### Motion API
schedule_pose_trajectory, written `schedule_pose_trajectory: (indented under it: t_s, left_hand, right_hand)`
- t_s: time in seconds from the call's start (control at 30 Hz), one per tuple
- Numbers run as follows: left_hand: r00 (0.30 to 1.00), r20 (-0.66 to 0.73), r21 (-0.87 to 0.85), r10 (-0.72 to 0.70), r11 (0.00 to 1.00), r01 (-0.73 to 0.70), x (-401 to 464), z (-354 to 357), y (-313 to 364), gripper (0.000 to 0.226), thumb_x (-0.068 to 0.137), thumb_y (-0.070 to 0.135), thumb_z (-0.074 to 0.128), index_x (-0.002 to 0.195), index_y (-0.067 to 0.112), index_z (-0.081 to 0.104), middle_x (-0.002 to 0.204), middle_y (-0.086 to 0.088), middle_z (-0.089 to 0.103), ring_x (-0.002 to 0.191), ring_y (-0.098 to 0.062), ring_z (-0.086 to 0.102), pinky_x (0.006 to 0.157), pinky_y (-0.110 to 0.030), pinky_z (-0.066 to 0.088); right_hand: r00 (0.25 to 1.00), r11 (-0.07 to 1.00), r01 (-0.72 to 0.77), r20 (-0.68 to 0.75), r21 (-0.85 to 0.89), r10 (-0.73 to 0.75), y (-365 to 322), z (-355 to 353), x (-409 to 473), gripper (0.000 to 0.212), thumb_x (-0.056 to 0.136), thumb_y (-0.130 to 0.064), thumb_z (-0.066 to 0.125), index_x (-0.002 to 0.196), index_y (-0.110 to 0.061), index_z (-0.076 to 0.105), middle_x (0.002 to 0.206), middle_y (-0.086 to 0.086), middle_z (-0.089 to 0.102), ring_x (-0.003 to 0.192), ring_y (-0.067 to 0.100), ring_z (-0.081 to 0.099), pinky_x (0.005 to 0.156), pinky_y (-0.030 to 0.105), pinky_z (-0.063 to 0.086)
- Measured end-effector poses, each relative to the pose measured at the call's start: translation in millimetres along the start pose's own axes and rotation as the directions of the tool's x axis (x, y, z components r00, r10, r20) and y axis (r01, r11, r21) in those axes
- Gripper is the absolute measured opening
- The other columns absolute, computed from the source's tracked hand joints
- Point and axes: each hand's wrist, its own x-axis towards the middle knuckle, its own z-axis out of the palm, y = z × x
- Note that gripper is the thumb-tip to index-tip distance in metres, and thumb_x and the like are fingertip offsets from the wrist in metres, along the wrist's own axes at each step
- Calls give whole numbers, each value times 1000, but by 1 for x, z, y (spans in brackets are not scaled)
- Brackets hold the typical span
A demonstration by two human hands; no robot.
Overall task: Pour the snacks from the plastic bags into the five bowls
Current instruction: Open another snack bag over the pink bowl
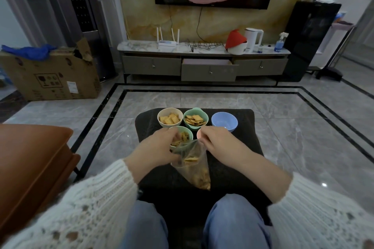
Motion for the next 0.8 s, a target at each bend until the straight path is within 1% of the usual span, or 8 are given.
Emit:
schedule_pose_trajectory:
  t_s: [0.13, 0.27, 0.37, 0.43, 0.5, 0.57, 0.63, 0.8]
  left_hand:
    - [962, -218, -223, 164, 951, -213, -6, 2, 33, 69, 74, 49, 73, 136, 30, 48, 132, 12, 54, 119, -6, 50, 99, -24, 43]
    - [974, -28, -100, 226, 969, -228, -1, -5, 46, 101, 68, 50, 78, 151, 31, 23, 128, 14, 57, 114, -6, 55, 98, -30, 49]
    - [978, -42, -262, 205, 942, -209, 1, -6, 56, 81, 72, 49, 76, 142, 31, 40, 120, 11, 62, 105, -8, 60, 92, -36, 53]
    - [982, 25, -320, 189, 932, -171, 1, -10, 64, 93, 61, 59, 80, 141, 31, 41, 130, 14, 55, 115, -8, 55, 100, -37, 49]
    - [969, 159, -316, 187, 940, -130, 2, -18, 66, 120, 54, 57, 86, 152, 32, 21, 142, 15, 42, 127, -9, 44, 109, -34, 39]
    - [962, 153, -233, 228, 954, -189, -2, -25, 64, 133, 52, 49, 90, 154, 36, 5, 146, 17, 33, 130, -7, 38, 110, -29, 34]
    - [950, 8, -114, 312, 944, -309, -6, -27, 60, 124, 53, 49, 90, 149, 34, 12, 143, 16, 37, 125, -6, 44, 104, -28, 41]
    - [810, -229, 186, 540, 841, -508, -9, -22, 51, 48, 68, 55, 76, 103, 32, 54, 139, 15, 41, 111, -7, 53, 81, -31, 55]
  right_hand:
    - [994, 990, -106, 43, 94, 102, -7, -9, 6, 11, 103, -24, 47, 95, -19, 53, 90, 3, 64, 82, 24, 61, 77, 47, 55]
    - [990, 975, -136, 5, 177, 138, -6, -25, 6, 14, 102, -21, 51, 98, -10, 60, 85, 3, 63, 79, 23, 61, 73, 41, 55]
    - [987, 977, -143, -48, 158, 153, -2, -30, 3, 18, 100, -23, 55, 90, -9, 61, 83, 2, 65, 75, 19, 61, 72, 43, 57]
    - [983, 977, -147, -86, 156, 161, 1, -33, 3, 17, 100, -26, 56, 91, -14, 63, 81, -5, 62, 73, 12, 60, 67, 35, 56]
    - [981, 975, -150, -100, 167, 168, 5, -38, 4, 15, 100, -26, 55, 91, -16, 63, 78, -10, 59, 69, 6, 55, 62, 24, 47]
    - [980, 973, -143, -111, 183, 165, 9, -44, 4, 17, 100, -26, 55, 88, -16, 61, 76, -10, 58, 68, 7, 54, 58, 21, 38]
    - [980, 970, -140, -115, 199, 165, 11, -50, 3, 18, 101, -29, 55, 88, -17, 61, 76, -6, 60, 69, 11, 56, 57, 24, 41]
    - [980, 969, -143, -106, 201, 167, 11, -57, -2, 21, 101, -31, 54, 91, -14, 61, 78, -1, 61, 64, 12, 53, 58, 26, 42]
